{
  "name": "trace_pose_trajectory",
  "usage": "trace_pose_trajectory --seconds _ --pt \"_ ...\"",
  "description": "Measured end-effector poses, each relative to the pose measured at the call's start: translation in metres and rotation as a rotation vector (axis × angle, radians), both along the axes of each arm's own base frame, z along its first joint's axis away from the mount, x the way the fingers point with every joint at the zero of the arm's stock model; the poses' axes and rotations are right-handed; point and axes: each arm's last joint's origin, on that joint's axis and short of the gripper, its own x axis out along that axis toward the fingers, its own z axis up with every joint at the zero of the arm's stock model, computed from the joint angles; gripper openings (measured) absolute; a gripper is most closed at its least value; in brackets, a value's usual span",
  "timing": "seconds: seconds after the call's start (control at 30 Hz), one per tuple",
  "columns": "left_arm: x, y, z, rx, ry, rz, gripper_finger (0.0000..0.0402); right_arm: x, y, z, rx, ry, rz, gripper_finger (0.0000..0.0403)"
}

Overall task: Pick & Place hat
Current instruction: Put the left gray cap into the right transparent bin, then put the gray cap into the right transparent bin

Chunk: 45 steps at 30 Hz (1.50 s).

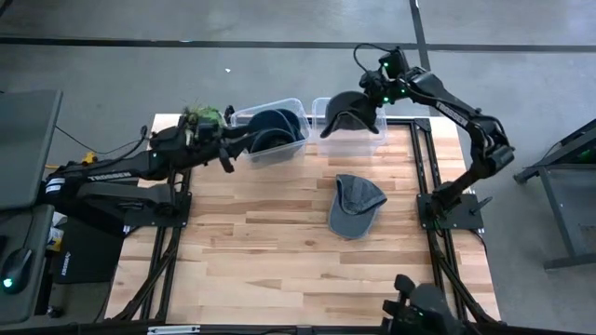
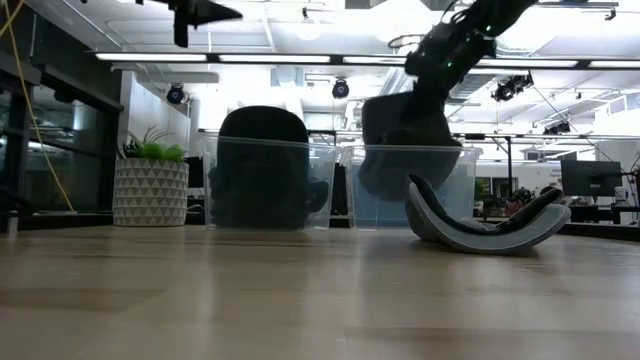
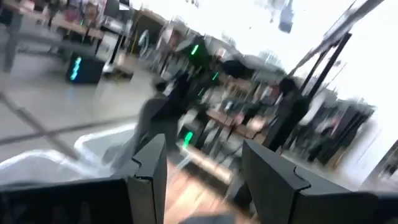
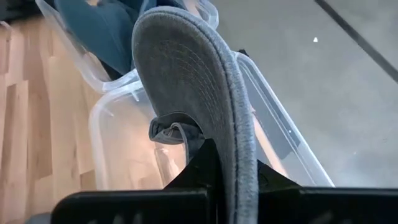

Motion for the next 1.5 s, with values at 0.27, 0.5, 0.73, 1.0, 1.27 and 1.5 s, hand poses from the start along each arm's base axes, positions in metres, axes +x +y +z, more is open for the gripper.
trace_pose_trajectory --seconds 0.27,0.5,0.73,1.0,1.27,1.5 --pt "-0.013 -0.011 -0.005 0.0 -0.136 -0.018 0.0156 0.008 -0.013 -0.021 0.046 0.039 -0.014 0.0011" --pt "-0.027 -0.013 -0.016 -0.012 -0.188 0.018 0.0156 0.01 -0.018 -0.028 0.072 0.045 -0.032 0.007" --pt "-0.038 -0.014 -0.03 -0.022 -0.256 0.023 0.0156 0.004 -0.022 -0.026 0.025 0.096 -0.139 0.0106" --pt "-0.042 -0.014 -0.03 -0.027 -0.275 0.032 0.0156 -0.002 -0.019 -0.001 -0.076 0.105 -0.206 0.0118" --pt "-0.048 -0.015 -0.03 -0.022 -0.269 0.034 0.0156 -0.02 0.014 0.053 -0.149 0.04 -0.207 0.0118" --pt "-0.047 -0.016 -0.032 -0.024 -0.241 0.009 0.0156 -0.034 0.063 0.088 -0.145 -0.064 -0.195 0.0119"
